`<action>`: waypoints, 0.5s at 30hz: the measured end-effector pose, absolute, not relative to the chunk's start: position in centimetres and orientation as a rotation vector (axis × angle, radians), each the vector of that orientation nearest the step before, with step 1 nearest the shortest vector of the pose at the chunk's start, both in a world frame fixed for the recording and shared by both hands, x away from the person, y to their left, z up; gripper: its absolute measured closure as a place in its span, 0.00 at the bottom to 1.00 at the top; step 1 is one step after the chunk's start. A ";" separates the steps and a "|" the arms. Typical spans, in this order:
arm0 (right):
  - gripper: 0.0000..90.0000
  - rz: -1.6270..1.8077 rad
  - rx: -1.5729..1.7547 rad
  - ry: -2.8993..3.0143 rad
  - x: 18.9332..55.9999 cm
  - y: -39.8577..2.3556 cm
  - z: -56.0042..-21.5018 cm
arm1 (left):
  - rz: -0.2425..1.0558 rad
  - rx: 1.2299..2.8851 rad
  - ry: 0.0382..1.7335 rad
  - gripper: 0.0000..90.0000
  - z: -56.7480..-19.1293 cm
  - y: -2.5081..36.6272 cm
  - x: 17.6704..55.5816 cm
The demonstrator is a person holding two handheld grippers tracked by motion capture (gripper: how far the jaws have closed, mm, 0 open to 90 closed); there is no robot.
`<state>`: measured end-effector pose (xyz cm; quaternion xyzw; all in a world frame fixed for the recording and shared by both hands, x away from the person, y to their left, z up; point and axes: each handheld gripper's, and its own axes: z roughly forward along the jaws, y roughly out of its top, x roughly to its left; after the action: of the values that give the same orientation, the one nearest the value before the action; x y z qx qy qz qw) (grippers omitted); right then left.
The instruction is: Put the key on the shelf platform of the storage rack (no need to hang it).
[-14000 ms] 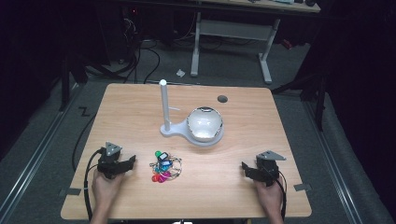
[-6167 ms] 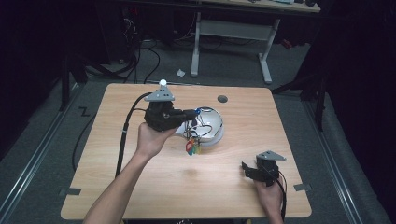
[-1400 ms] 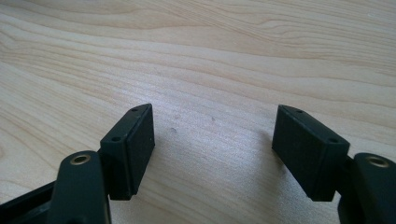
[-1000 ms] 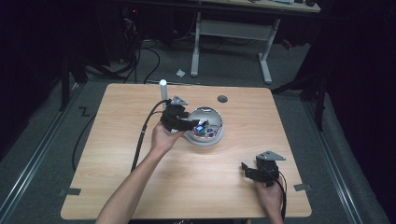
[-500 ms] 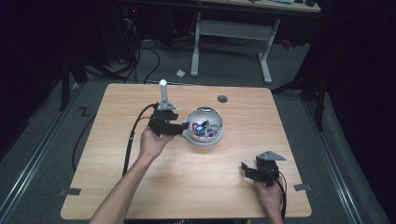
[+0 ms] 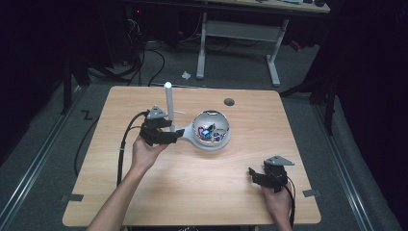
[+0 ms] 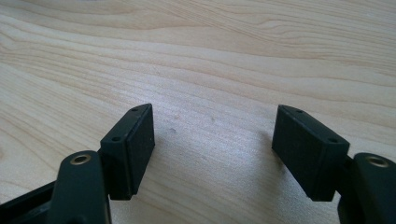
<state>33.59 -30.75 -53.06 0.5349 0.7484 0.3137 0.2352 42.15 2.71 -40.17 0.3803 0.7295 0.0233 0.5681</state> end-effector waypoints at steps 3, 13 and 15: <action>0.33 0.861 1.467 2.054 33.6 -30.8 -53.1 | 0.058 0.888 1.717 0.40 -40.3 3.3 41.9; 0.33 0.860 1.469 2.053 33.6 -30.7 -53.1 | 0.088 0.852 1.725 0.39 -40.9 5.3 41.4; 0.33 0.861 1.468 2.053 33.6 -30.8 -53.1 | 0.088 0.844 1.731 0.39 -41.1 5.8 41.4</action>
<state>33.60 -30.75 -53.06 0.5350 0.7483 0.3137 0.2354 41.42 5.77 -41.08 0.3596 0.7376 0.0373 0.5703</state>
